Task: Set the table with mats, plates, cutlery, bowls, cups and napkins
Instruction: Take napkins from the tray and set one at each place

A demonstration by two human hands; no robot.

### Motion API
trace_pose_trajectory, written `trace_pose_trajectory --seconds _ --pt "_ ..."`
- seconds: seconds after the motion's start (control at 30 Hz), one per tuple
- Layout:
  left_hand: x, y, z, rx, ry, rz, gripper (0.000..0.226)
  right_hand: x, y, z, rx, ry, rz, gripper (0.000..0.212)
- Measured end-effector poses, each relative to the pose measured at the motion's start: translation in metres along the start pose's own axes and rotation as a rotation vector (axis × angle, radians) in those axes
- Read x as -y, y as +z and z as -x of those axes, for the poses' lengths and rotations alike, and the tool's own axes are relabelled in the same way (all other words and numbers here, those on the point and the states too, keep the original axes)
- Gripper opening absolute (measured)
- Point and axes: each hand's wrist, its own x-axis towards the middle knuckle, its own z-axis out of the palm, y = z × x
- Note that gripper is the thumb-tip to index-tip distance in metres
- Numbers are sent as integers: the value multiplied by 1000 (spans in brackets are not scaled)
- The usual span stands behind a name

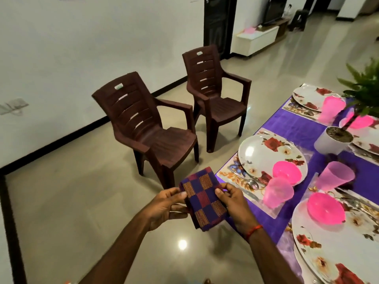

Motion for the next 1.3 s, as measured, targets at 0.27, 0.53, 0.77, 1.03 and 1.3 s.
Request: trace_pose_trajectory --seconds 0.27,0.53,0.77,1.03,1.3 --pt "-1 26 -55 84 -43 -117 44 -12 -20 -24 -164 40 -15 16" --pt "-14 32 -101 274 -116 -257 48 -33 -46 -27 -295 45 100 13" --pt "-20 48 -153 469 -236 -353 29 -45 -59 -27 -530 99 227 25" --pt "0 79 -200 643 -354 -535 24 -86 -60 -5 -826 201 184 27" --pt "27 99 -211 697 -246 -739 23 -107 -55 15 -975 292 223 35"
